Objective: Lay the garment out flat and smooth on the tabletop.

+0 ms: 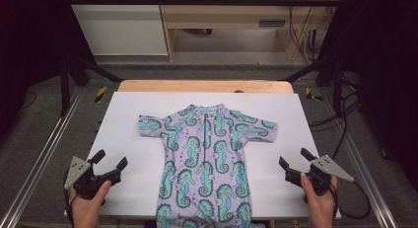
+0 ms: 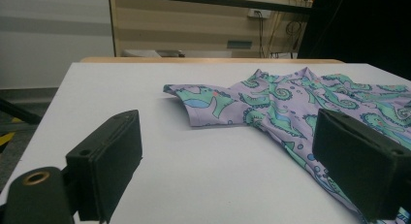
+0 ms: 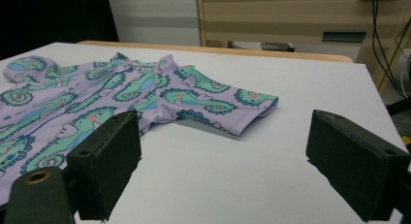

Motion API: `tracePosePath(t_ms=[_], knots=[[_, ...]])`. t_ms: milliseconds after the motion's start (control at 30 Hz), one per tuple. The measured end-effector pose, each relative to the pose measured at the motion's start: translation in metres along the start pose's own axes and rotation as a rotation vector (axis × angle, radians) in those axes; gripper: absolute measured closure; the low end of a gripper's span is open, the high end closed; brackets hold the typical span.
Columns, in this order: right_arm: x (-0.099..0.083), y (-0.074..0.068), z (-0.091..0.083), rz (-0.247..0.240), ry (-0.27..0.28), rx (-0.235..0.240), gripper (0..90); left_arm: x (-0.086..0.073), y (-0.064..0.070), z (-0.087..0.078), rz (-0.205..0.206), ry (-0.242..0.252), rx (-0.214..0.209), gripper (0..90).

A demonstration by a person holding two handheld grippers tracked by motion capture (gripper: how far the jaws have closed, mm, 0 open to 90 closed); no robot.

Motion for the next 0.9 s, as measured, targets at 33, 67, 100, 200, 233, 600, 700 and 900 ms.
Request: tracePosePath(t_ms=[33,67,100,200,233,600,700,900], knots=[[-0.001,0.002,-0.001,0.0,0.006,-0.002,12.7,0.0,-0.001,-0.001,-0.002,0.004,0.0,10.5],[-0.001,0.003,-0.002,0.004,0.009,-0.003,12.7,0.0,-0.003,-0.002,-0.007,0.006,-0.002,10.3],[-0.002,0.005,-0.003,-0.001,0.016,-0.012,12.8,0.0,-0.004,-0.002,-0.013,0.009,-0.004,9.9],[-0.003,0.007,-0.004,-0.005,0.038,-0.029,12.7,0.0,-0.006,-0.003,-0.018,0.01,-0.004,9.0],[-0.005,0.01,-0.005,-0.008,0.05,-0.037,12.4,-0.001,-0.007,-0.003,-0.019,0.008,-0.004,8.0],[-0.008,0.008,-0.002,-0.033,0.123,-0.008,6.4,0.0,-0.005,-0.007,0.007,0.072,-0.055,3.6],[-0.007,0.004,-0.001,-0.043,0.129,0.01,4.8,0.0,-0.004,-0.007,-0.007,0.085,-0.07,2.8],[-0.007,-0.009,0.004,-0.096,0.137,0.037,3.7,-0.002,0.003,-0.004,-0.001,0.092,-0.093,2.5]])
Point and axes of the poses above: each handheld gripper's, and its own axes: z roughly forward along the jaws, x roughly out of its top, y roughly to its right, the point moved 3 cm from there along z, roughly forward along the jaws, and after that the axes turned 6 degrees about -y, right-handed, at the moved point
